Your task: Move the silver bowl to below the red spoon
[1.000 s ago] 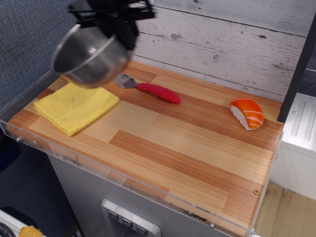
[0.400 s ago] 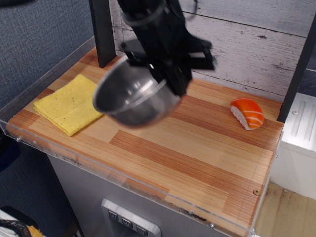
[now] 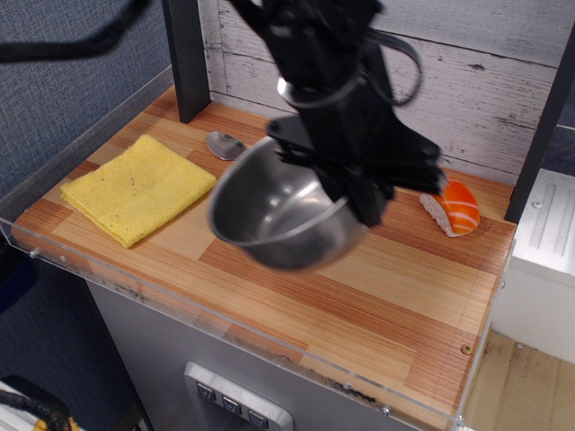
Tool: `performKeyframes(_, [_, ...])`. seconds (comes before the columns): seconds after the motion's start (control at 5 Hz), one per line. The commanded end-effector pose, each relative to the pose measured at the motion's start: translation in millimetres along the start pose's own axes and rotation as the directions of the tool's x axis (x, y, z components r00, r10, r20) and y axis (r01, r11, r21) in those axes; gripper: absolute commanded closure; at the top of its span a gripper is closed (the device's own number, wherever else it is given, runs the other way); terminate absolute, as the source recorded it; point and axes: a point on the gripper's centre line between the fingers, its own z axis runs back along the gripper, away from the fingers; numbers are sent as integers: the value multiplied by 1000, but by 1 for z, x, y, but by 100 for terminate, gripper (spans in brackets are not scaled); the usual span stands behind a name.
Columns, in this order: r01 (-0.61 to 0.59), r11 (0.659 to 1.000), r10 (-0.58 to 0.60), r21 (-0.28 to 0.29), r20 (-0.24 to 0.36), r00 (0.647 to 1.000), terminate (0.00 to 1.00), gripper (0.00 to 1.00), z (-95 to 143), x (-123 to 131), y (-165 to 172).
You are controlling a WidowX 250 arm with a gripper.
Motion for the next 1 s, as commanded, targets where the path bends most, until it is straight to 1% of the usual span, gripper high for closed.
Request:
performKeyframes(0.0, [67,998,-66,-22,27,997,0,100,-21,5,-21])
performKeyframes(0.4, [88,996,-88,15,-6,996,0,100,-60,4,-15])
performKeyframes(0.8, [108,994,-107,22,-34,994,0,100,-76,-2,-17])
